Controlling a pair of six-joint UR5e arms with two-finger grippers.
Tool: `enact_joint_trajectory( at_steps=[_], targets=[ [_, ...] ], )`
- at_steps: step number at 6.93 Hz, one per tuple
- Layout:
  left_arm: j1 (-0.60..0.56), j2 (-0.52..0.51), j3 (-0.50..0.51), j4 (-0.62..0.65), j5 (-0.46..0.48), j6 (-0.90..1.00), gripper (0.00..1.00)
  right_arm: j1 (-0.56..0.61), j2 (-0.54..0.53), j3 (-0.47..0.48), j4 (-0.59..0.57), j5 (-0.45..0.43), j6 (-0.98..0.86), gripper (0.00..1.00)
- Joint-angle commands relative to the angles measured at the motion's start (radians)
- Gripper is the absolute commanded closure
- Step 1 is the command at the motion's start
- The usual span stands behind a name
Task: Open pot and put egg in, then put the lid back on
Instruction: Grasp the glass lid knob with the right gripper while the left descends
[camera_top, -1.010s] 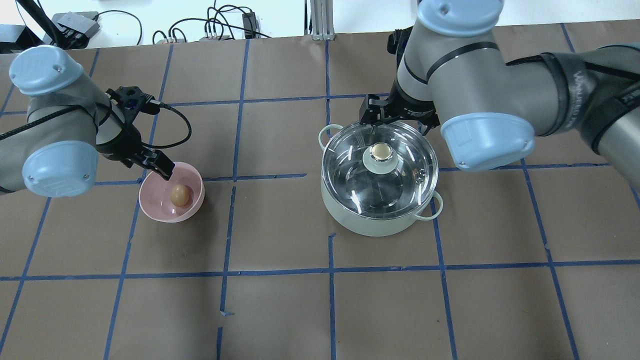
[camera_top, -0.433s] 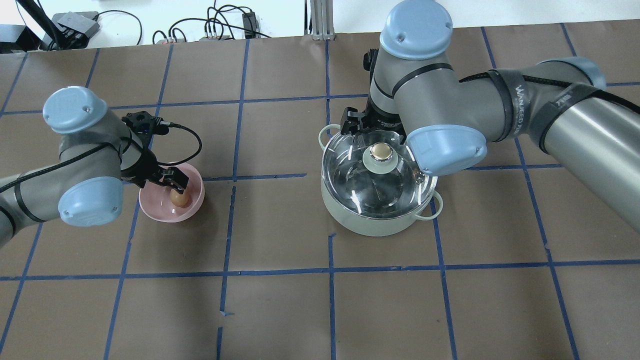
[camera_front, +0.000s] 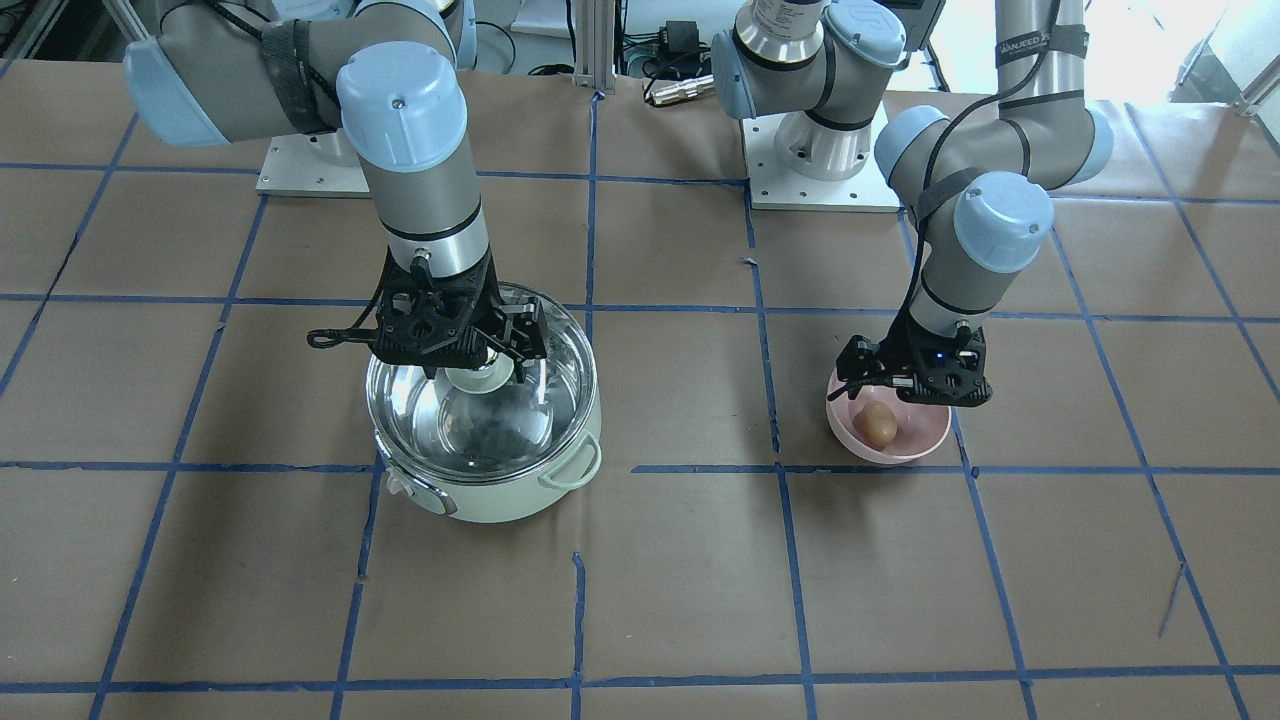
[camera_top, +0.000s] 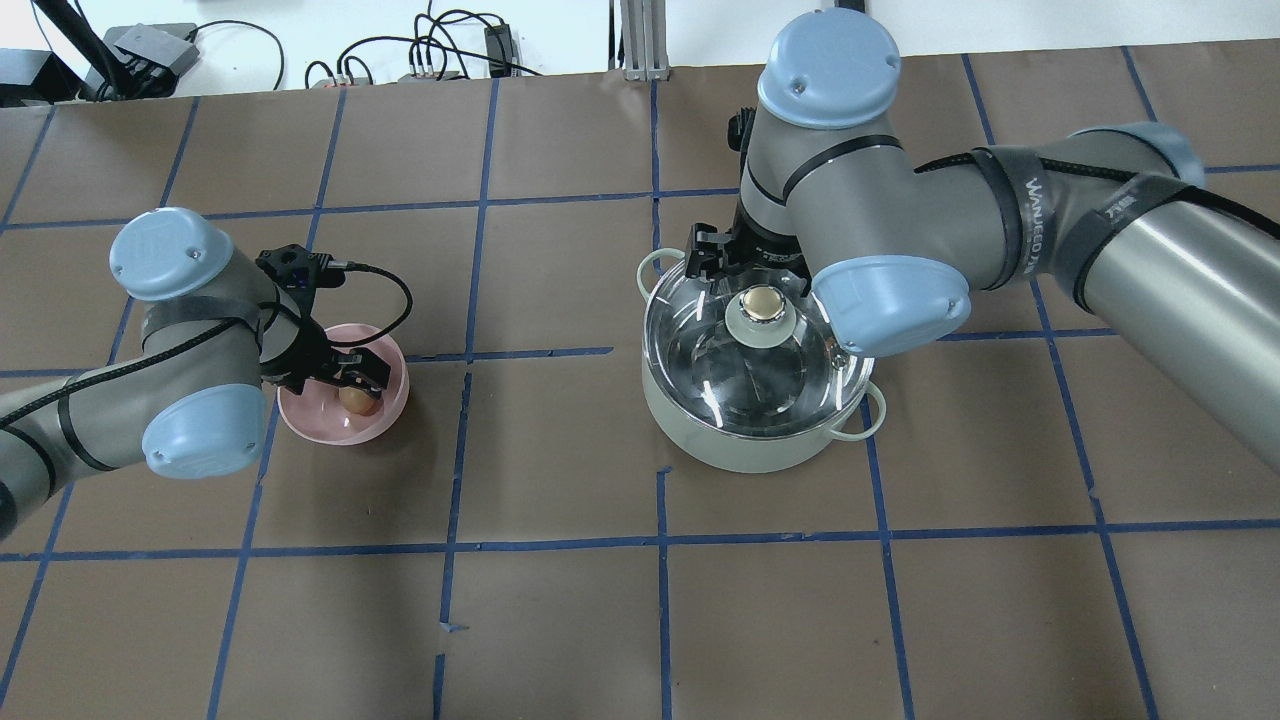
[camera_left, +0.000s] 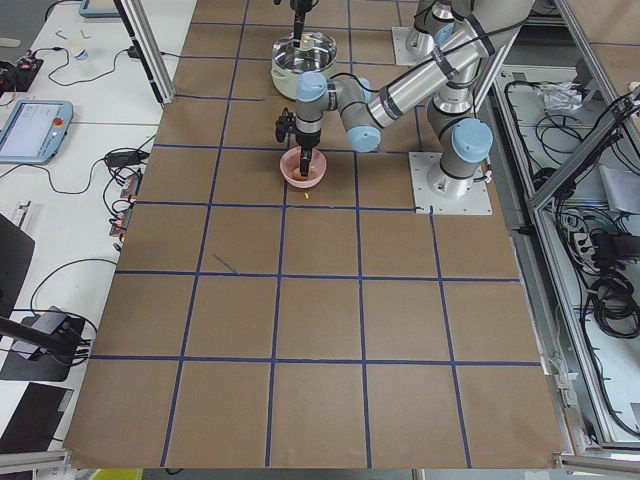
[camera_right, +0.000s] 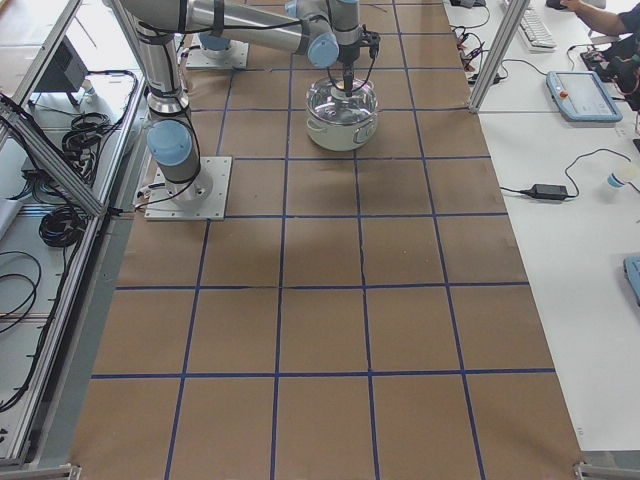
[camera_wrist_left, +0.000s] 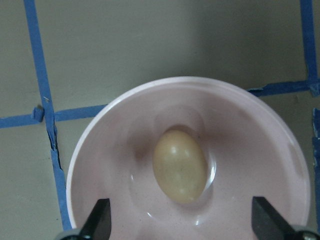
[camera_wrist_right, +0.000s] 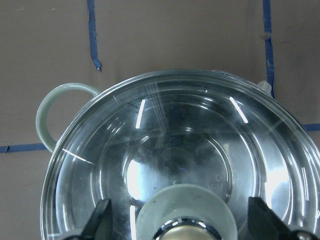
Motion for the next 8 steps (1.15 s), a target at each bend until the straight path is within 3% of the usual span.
enact_joint_trajectory(
  at_steps=[1,5,7,8],
  targets=[
    [0.001,-0.001,-0.011,0.002,0.001,-0.082,0.02,-0.001,-0.008,0.004,0.016,-0.002,0.007,0.30],
    [-0.002,-0.007,-0.032,0.022,0.002,-0.233,0.02,-0.001,-0.014,0.030,0.021,-0.003,0.001,0.57],
    [-0.002,-0.026,-0.034,0.056,0.001,-0.237,0.02,-0.001,-0.023,-0.004,0.047,-0.005,-0.007,0.63],
    [-0.002,-0.029,-0.035,0.074,0.001,-0.237,0.02,-0.012,-0.037,-0.066,0.121,-0.003,-0.008,0.63]
  ],
)
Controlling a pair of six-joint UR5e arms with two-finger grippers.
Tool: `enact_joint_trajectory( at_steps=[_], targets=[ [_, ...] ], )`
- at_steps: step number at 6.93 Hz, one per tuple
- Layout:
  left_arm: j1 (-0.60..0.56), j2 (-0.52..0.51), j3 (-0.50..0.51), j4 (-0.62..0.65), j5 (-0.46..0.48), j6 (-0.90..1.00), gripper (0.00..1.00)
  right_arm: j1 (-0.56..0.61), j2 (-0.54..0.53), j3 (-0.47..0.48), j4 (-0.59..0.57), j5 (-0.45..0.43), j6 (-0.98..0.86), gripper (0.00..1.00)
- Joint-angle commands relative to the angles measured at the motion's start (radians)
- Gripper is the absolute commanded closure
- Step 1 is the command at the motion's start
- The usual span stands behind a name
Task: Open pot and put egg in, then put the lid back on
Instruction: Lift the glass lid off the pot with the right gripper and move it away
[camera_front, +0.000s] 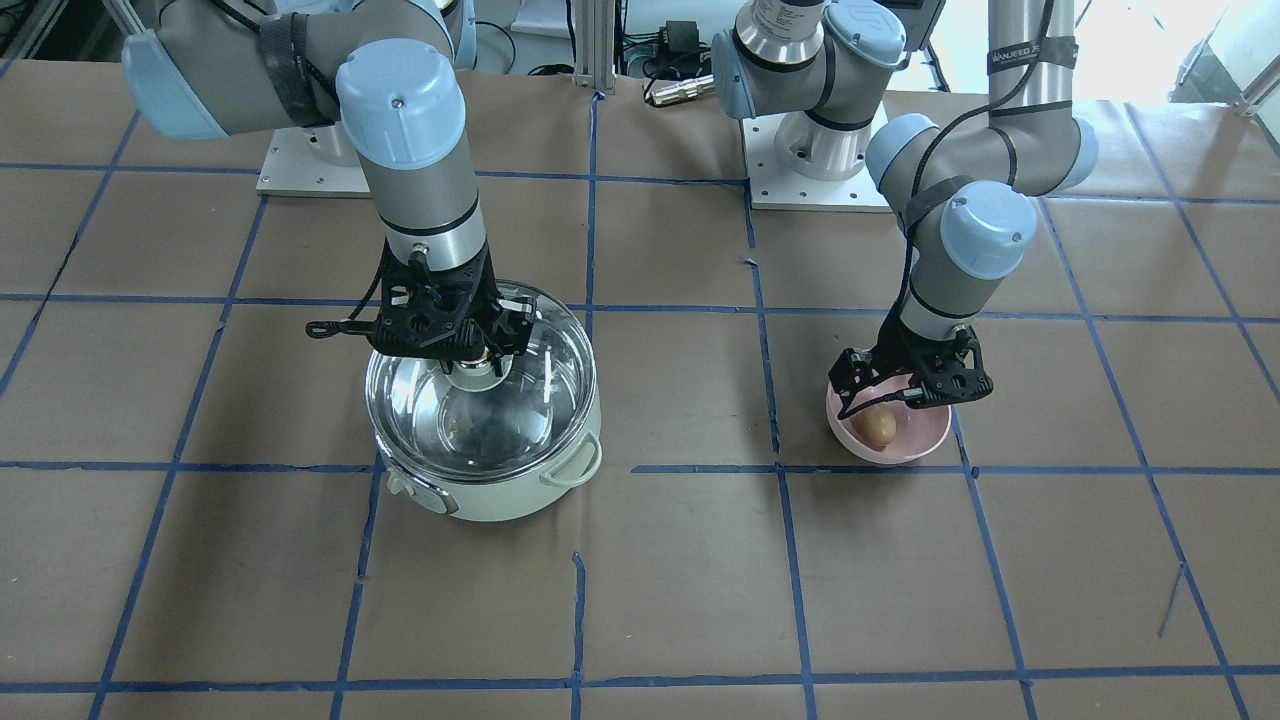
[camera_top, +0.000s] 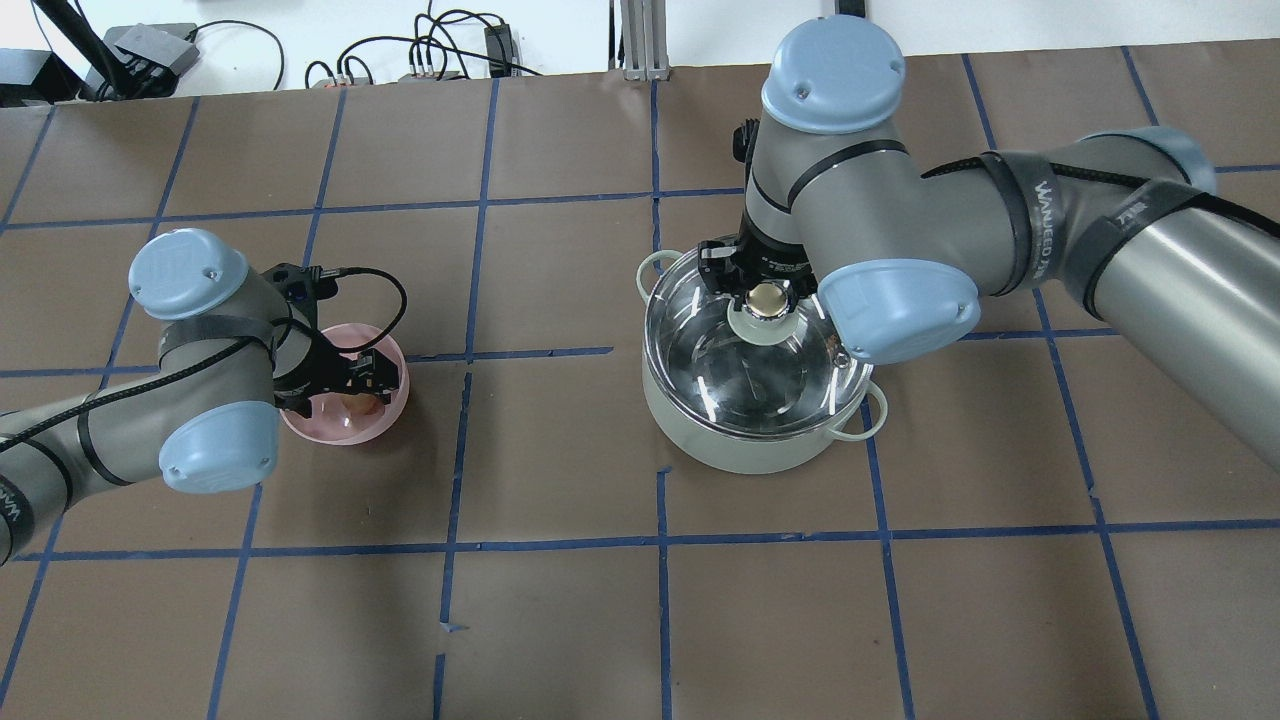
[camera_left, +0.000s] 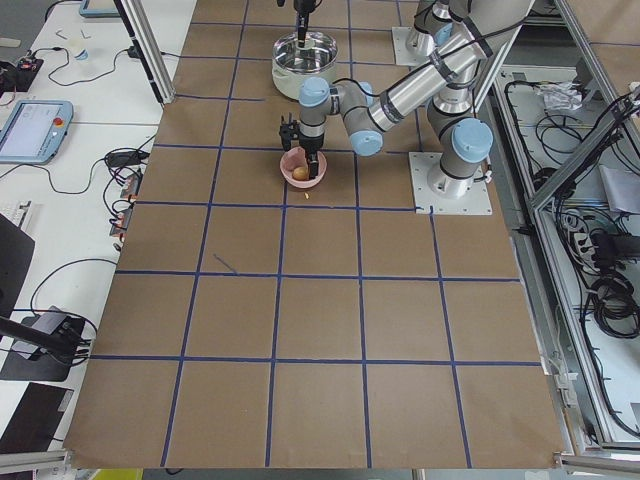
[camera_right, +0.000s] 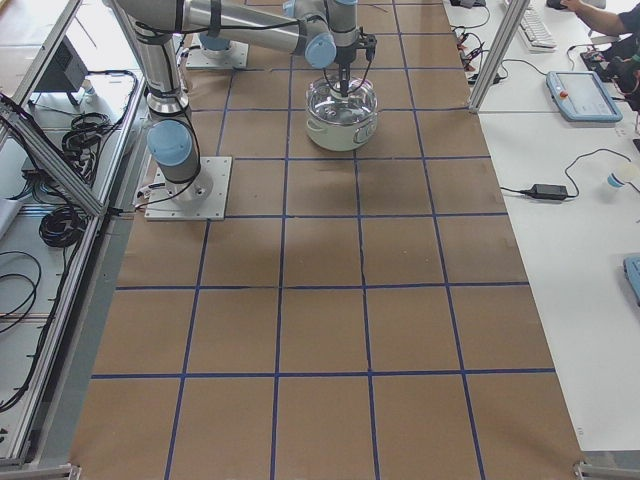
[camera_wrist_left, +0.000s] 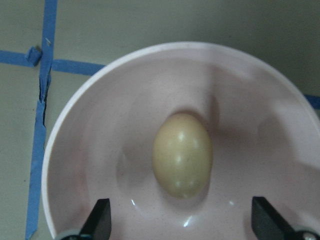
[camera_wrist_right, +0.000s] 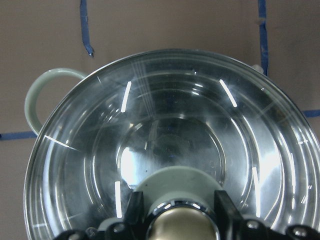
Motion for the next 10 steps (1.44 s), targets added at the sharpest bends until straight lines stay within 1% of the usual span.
enact_joint_trajectory(
  at_steps=[1,2,3,4,6,7,8,10],
  targets=[
    [0.000,-0.011,0.000,0.032,0.000,-0.003,0.02,-0.028,-0.034,-0.125,0.149,0.000,-0.009,0.63],
    [0.000,-0.012,0.000,0.032,0.000,0.002,0.02,-0.063,-0.058,-0.169,0.214,-0.017,-0.035,0.63],
    [0.000,-0.014,-0.008,0.032,0.000,0.002,0.02,-0.127,-0.081,-0.180,0.226,-0.020,-0.111,0.63],
    [0.000,-0.020,0.004,0.036,-0.002,0.002,0.02,-0.188,-0.112,-0.178,0.234,-0.014,-0.170,0.63],
    [0.000,-0.026,0.004,0.048,-0.002,0.020,0.02,-0.285,-0.156,-0.172,0.310,-0.013,-0.280,0.66],
    [0.000,-0.052,0.007,0.052,-0.002,0.035,0.02,-0.295,-0.155,-0.171,0.308,-0.011,-0.296,0.66],
    [0.000,-0.067,0.011,0.110,-0.002,0.063,0.02,-0.312,-0.158,-0.175,0.314,-0.017,-0.304,0.66],
    [0.000,-0.081,0.011,0.115,-0.002,0.083,0.04,-0.342,-0.158,-0.177,0.312,-0.022,-0.315,0.66]
  ],
)
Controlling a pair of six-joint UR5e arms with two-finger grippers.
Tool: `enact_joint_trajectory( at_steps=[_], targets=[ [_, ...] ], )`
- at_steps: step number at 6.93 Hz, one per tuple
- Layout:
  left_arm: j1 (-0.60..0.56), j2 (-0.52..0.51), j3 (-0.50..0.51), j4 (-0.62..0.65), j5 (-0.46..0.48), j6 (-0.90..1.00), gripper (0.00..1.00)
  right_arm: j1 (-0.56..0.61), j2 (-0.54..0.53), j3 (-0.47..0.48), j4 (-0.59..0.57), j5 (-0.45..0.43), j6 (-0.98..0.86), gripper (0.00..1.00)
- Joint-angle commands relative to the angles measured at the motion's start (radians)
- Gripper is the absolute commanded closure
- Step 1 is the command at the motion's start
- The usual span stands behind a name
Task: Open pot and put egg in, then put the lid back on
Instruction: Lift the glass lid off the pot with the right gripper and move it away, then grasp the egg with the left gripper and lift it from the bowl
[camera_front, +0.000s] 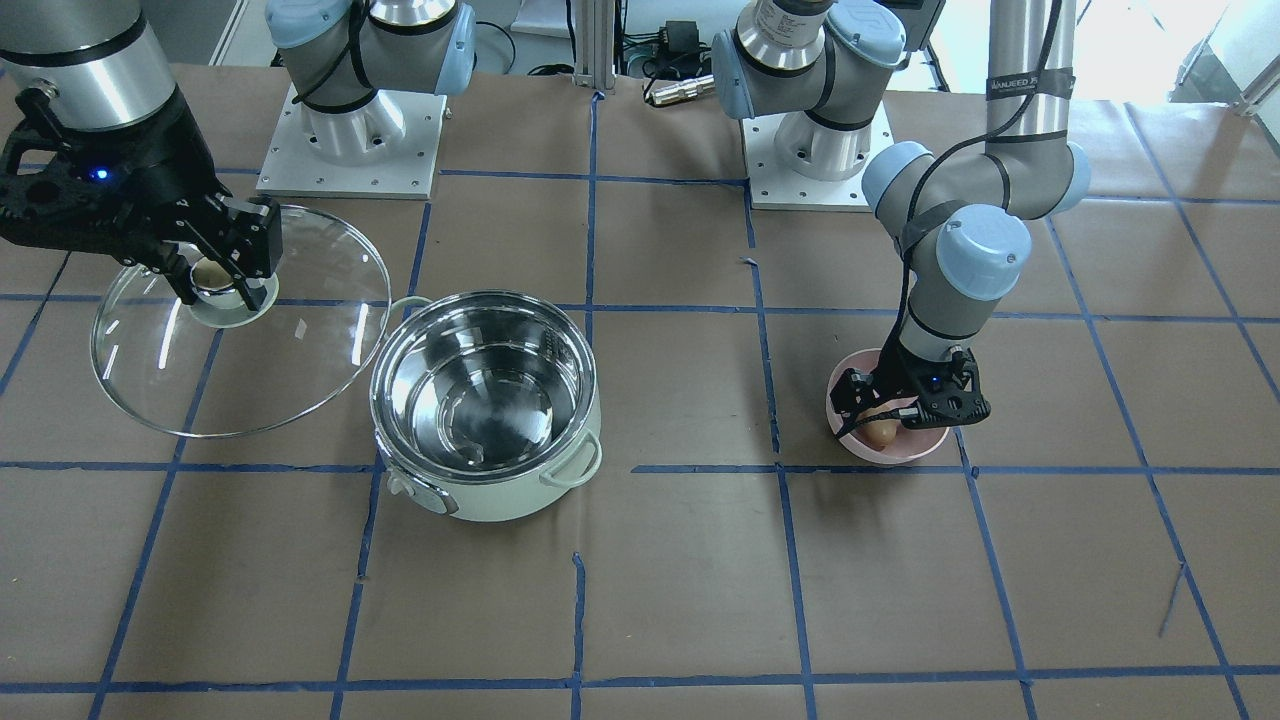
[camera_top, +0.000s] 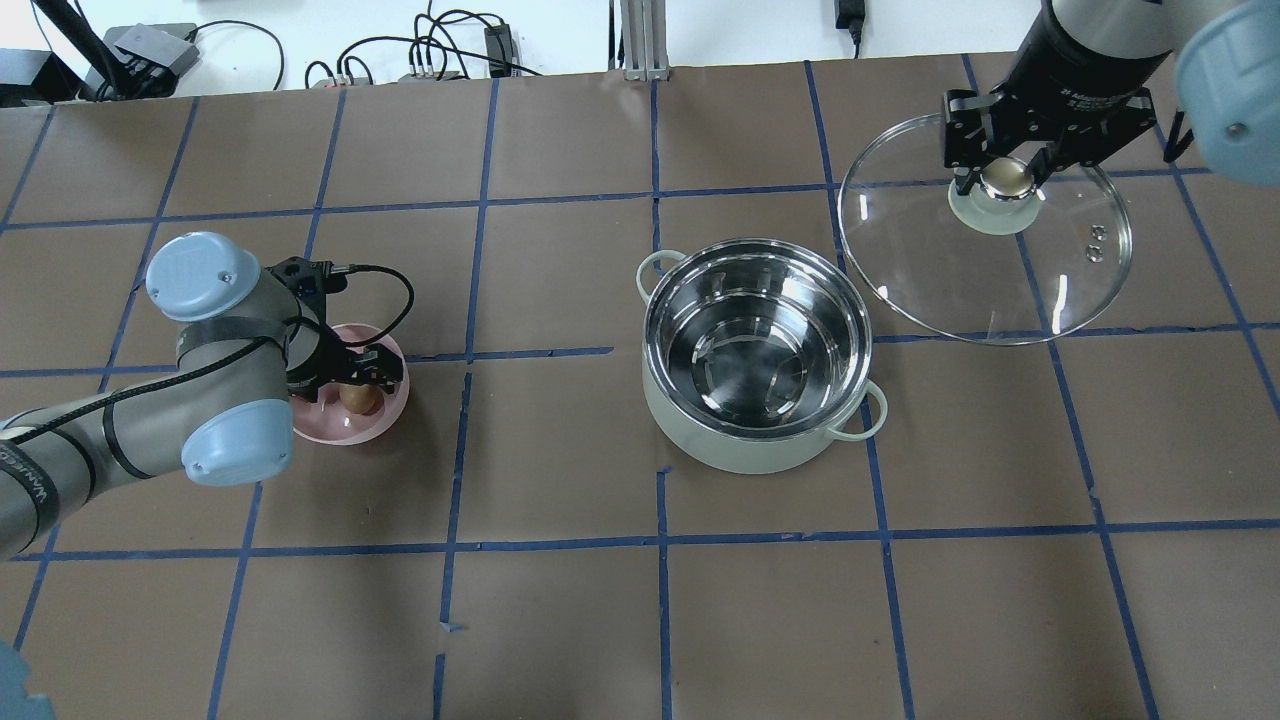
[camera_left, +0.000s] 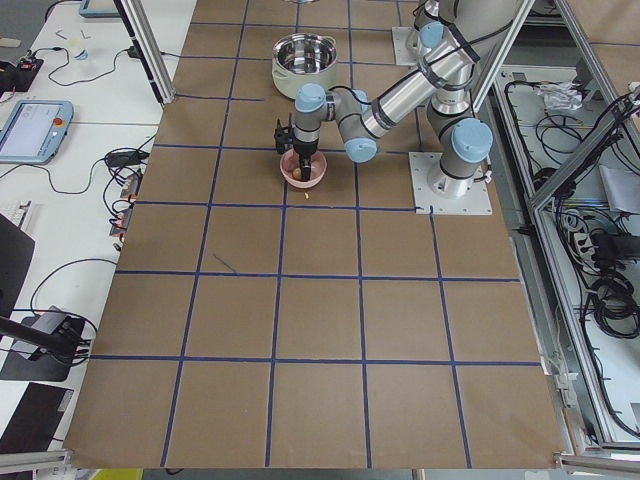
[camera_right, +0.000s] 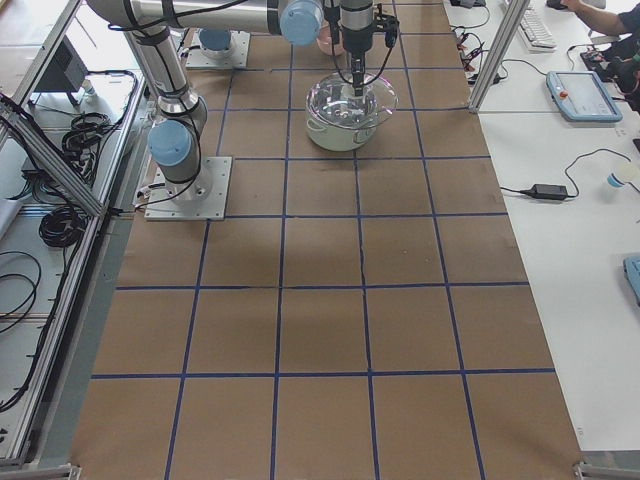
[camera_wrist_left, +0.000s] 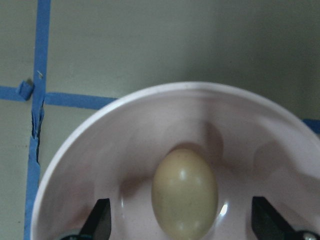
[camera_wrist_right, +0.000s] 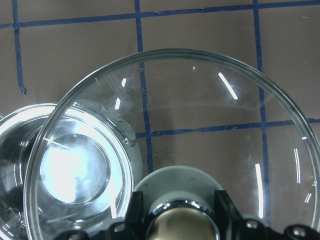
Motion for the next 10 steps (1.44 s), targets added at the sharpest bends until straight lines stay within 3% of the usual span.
enact_joint_trajectory(
  at_steps=[1,2,4,5,7,10],
  targets=[
    [0.000,-0.012,0.001,0.009,0.000,0.012,0.08,-0.024,-0.011,0.000,0.018,-0.004,-0.006,0.65],
    [0.000,-0.013,0.001,0.009,0.002,0.012,0.15,-0.028,-0.013,0.003,0.020,0.003,-0.006,0.65],
    [0.000,-0.015,-0.002,0.007,0.000,0.010,0.40,-0.075,-0.008,0.003,0.023,0.013,-0.016,0.65],
    [0.000,-0.015,-0.004,0.007,0.002,0.010,0.42,-0.083,-0.008,0.003,0.024,0.011,-0.022,0.65],
    [0.000,-0.013,-0.001,0.007,0.006,0.015,0.67,-0.083,-0.008,0.005,0.024,0.010,-0.022,0.65],
    [0.000,-0.012,0.001,0.007,0.002,0.018,0.71,-0.083,-0.011,0.012,0.024,-0.006,-0.052,0.66]
  ],
)
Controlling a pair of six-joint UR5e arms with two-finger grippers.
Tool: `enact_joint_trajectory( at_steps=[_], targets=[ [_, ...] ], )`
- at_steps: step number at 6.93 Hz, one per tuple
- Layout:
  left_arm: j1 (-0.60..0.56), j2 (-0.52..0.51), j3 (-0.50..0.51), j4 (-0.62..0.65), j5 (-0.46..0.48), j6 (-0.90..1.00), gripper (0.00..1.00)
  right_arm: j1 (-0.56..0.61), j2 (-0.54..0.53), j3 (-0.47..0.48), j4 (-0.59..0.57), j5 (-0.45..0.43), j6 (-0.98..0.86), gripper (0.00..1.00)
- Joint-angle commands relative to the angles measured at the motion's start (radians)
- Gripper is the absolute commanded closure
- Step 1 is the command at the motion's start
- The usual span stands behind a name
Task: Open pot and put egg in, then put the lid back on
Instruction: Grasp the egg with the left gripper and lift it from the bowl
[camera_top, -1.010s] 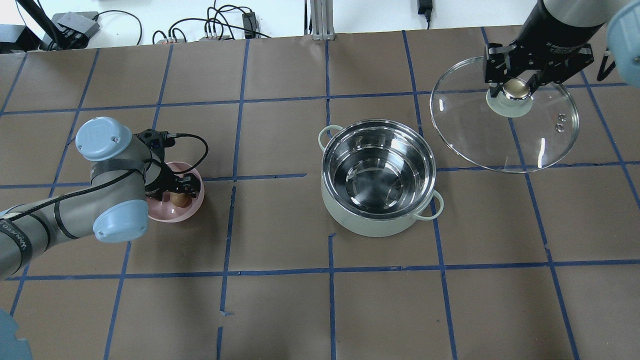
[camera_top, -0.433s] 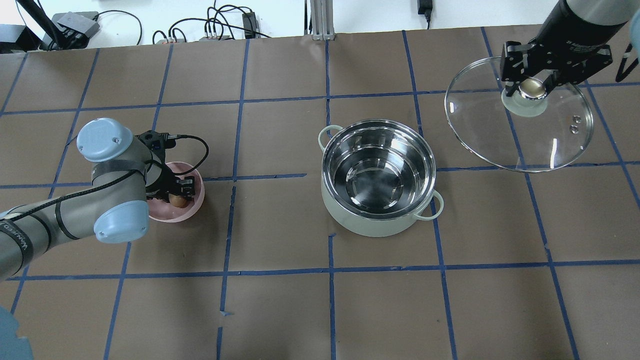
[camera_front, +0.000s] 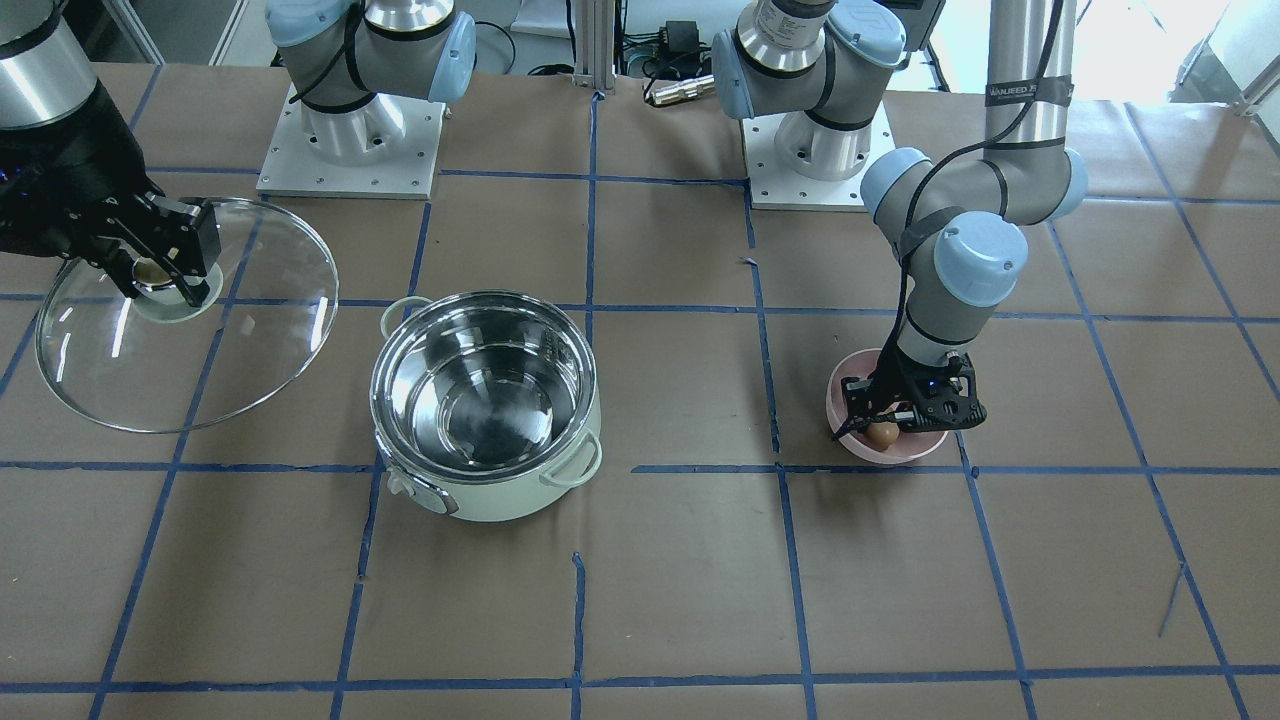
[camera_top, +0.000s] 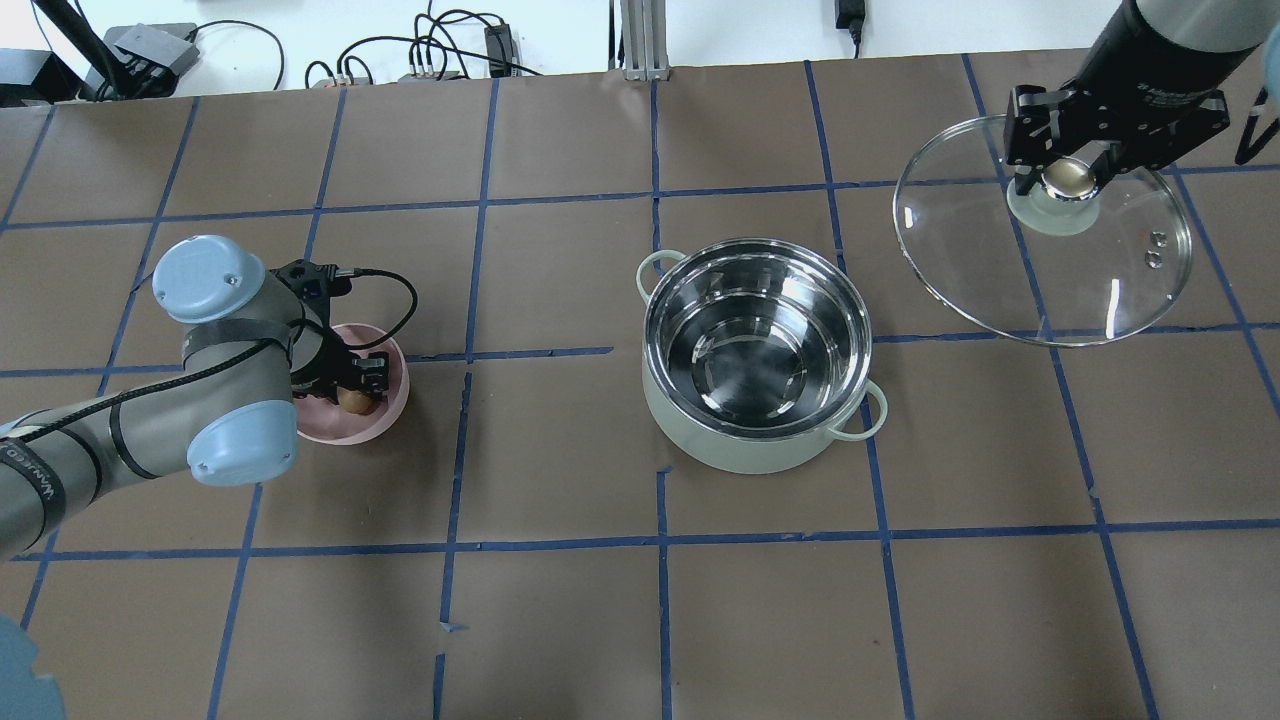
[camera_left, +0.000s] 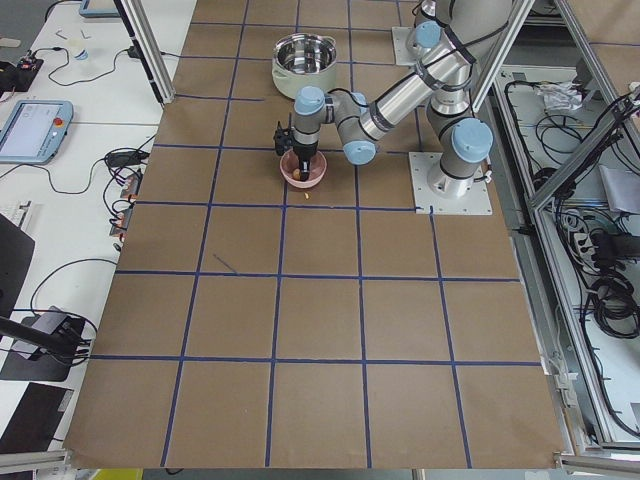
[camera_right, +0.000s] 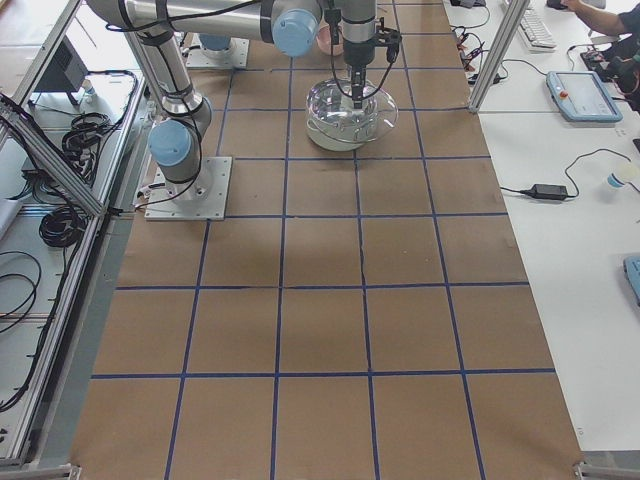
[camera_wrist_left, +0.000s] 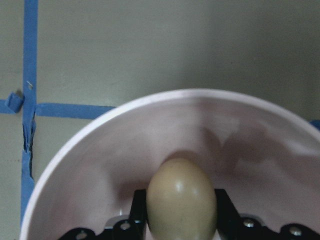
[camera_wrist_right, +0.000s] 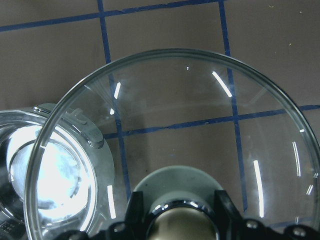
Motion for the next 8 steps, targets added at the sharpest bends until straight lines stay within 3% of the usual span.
enact_joint_trajectory(
  at_steps=[1,2,4,6,8],
  targets=[
    [0.000,0.006,0.004,0.002,0.001,0.004,0.71,-0.002,-0.005,0.008,0.003,-0.008,-0.009,0.66],
    [-0.005,0.024,0.038,-0.008,0.004,-0.006,0.71,-0.002,-0.007,0.026,-0.001,-0.005,-0.009,0.66],
    [-0.069,0.105,0.174,-0.265,0.000,-0.028,0.72,-0.002,-0.011,0.026,-0.005,-0.008,-0.011,0.66],
    [-0.235,0.132,0.317,-0.411,-0.037,-0.190,0.72,-0.049,-0.011,0.031,-0.011,-0.003,-0.024,0.66],
    [-0.480,0.113,0.386,-0.413,-0.043,-0.348,0.72,-0.068,-0.015,0.029,-0.011,-0.003,-0.028,0.66]
  ],
)
